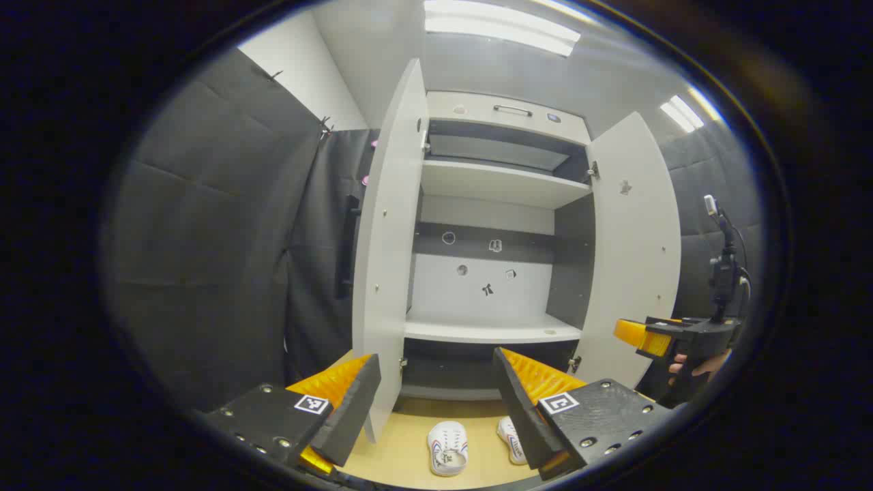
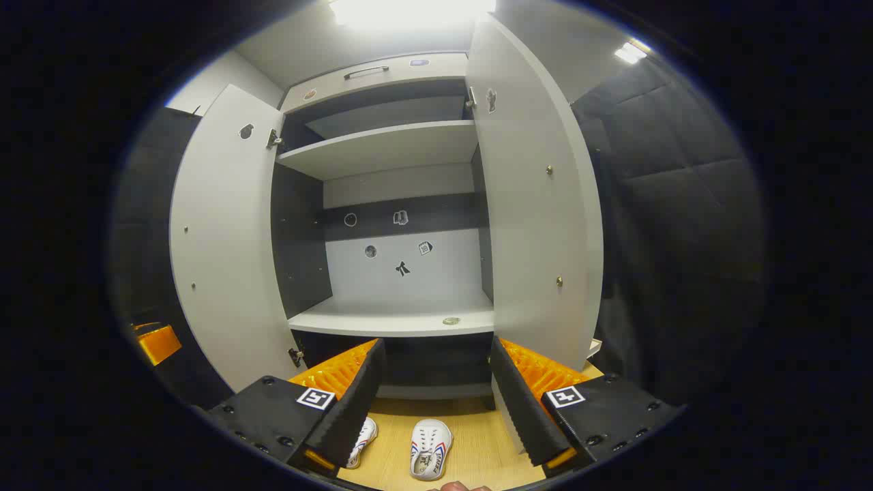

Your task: Grab one shoe with the right hand and put it into the shoe cabinet, grab the other shoe with the left hand and put it into the shoe cabinet; then close the right door with the right hand and the left door with the left hand.

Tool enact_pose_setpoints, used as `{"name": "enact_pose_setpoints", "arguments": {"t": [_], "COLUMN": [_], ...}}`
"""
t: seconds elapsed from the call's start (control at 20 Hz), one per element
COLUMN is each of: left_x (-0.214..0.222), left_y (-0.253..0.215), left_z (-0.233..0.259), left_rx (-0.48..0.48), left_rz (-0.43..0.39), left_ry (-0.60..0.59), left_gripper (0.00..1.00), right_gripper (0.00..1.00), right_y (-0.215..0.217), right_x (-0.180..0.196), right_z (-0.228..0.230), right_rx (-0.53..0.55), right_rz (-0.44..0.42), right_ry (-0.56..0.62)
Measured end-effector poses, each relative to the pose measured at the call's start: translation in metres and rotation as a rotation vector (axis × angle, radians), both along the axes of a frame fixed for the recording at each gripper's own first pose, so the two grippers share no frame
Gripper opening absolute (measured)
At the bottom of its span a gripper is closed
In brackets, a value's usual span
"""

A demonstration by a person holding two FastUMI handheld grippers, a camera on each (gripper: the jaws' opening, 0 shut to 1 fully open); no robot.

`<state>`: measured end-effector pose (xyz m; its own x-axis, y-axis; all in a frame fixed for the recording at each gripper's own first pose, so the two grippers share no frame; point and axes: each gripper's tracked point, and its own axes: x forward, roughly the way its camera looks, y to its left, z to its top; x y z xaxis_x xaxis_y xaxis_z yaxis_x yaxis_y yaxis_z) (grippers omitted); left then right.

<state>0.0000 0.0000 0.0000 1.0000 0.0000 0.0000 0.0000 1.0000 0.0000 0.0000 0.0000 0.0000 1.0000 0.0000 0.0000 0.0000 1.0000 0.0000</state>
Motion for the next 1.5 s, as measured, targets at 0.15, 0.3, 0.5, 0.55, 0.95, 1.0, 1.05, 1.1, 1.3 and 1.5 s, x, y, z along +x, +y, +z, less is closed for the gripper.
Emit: {"name": "enact_pose_setpoints", "arguments": {"t": [0.15, 0.3, 0.5, 0.55, 0.95, 1.0, 1.05, 1.1, 1.3, 1.5], "left_x": [-0.009, -0.014, -0.014, -0.015, -0.023, -0.024, -0.025, -0.026, -0.031, -0.032], "left_y": [0.004, 0.006, 0.003, 0.003, 0.002, 0.003, 0.003, 0.003, 0.005, 0.003], "left_z": [-0.009, -0.014, -0.014, -0.016, -0.029, -0.031, -0.033, -0.035, -0.054, -0.088], "left_rx": [0.008, 0.009, 0.002, 0.004, 0.016, 0.020, 0.022, 0.022, 0.021, 0.019], "left_rz": [0.018, 0.023, 0.019, 0.020, 0.033, 0.038, 0.041, 0.043, 0.044, 0.034], "left_ry": [0.016, 0.026, 0.027, 0.026, 0.050, 0.053, 0.055, 0.057, 0.100, 0.170], "left_gripper": [0.94, 0.95, 0.95, 0.95, 0.94, 0.94, 0.94, 0.94, 0.94, 0.95], "right_gripper": [0.96, 0.96, 0.96, 0.96, 0.96, 0.96, 0.96, 0.96, 0.96, 0.97], "right_y": [0.005, 0.007, 0.007, 0.007, 0.015, 0.019, 0.025, 0.030, 0.032, 0.032], "right_x": [0.000, 0.002, 0.006, 0.007, 0.033, 0.038, 0.041, 0.045, 0.069, 0.094], "right_z": [-0.008, -0.011, -0.019, -0.021, -0.034, -0.036, -0.041, -0.045, -0.078, -0.131], "right_rx": [-0.007, -0.013, -0.020, -0.021, -0.024, -0.021, -0.007, 0.008, 0.023, 0.029], "right_rz": [0.017, 0.022, 0.026, 0.029, 0.059, 0.074, 0.103, 0.122, 0.122, 0.134], "right_ry": [0.026, 0.044, 0.070, 0.080, 0.138, 0.147, 0.166, 0.185, 0.282, 0.413]}}
